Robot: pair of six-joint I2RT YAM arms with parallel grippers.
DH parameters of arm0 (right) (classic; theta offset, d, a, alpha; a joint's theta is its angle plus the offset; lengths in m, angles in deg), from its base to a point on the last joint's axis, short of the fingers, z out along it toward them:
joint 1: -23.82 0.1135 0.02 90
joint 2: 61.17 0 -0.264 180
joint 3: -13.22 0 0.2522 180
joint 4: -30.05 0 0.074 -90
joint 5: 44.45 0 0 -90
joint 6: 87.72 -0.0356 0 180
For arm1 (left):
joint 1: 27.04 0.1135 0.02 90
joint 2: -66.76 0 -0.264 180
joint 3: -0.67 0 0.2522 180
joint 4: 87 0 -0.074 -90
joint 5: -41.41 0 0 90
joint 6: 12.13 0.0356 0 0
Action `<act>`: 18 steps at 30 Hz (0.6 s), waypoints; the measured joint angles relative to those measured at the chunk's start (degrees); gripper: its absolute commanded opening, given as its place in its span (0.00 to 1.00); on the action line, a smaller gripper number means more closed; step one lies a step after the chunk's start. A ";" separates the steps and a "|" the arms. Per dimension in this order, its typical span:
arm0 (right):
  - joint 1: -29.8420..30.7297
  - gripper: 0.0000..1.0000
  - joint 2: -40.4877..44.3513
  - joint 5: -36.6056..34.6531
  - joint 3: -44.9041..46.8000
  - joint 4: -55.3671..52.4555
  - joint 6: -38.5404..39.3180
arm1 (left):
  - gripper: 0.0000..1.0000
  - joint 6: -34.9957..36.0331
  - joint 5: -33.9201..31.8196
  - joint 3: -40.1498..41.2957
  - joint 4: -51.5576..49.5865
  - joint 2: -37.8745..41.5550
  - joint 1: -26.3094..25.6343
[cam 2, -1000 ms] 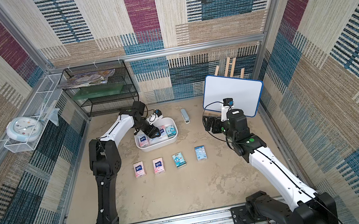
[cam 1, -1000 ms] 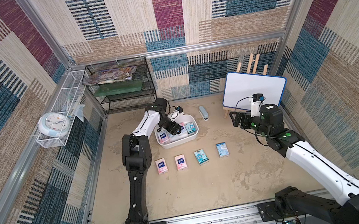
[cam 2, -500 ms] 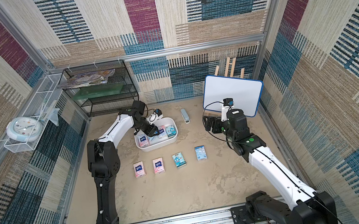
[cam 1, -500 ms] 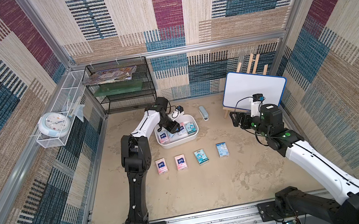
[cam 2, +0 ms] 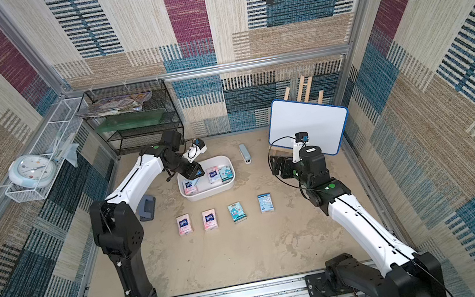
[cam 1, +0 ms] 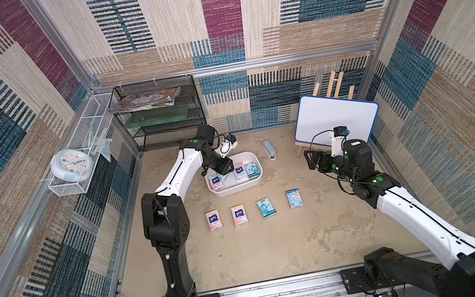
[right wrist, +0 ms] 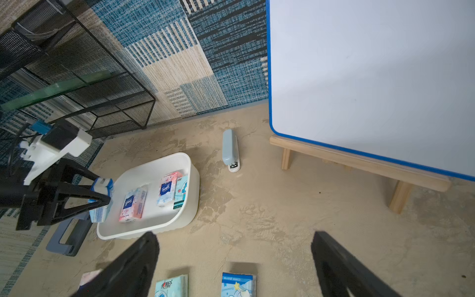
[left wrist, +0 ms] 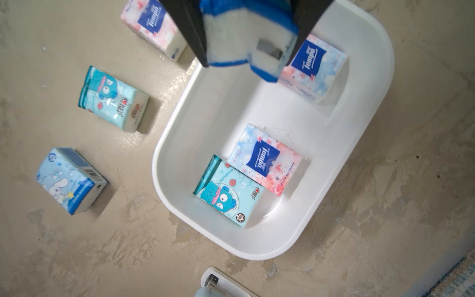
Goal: Take the pocket tissues out of the storage box
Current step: Pick up the pocket tissues from the storage box, then place the pocket tissues at the center of the board.
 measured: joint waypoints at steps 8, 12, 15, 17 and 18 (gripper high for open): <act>-0.11 0.98 -0.13 -1.49 0.15 -0.79 0.00 | 0.38 -10.32 0.04 16.06 1.75 14.45 0.00; -0.15 0.98 -1.01 -2.36 0.15 -2.03 -0.04 | 0.36 -16.50 -0.52 24.11 2.75 21.73 -0.02; -0.20 0.98 -1.57 -2.89 0.15 -3.02 -0.20 | 0.35 -21.35 -1.68 29.94 3.21 26.91 -0.04; -0.20 0.98 -1.97 -3.08 0.15 -3.41 -0.22 | 0.34 -25.20 -3.17 34.05 3.43 30.62 -0.07; -0.20 0.98 -2.12 -3.19 0.15 -3.61 -0.24 | 0.34 -26.73 -3.91 35.78 3.41 32.26 -0.07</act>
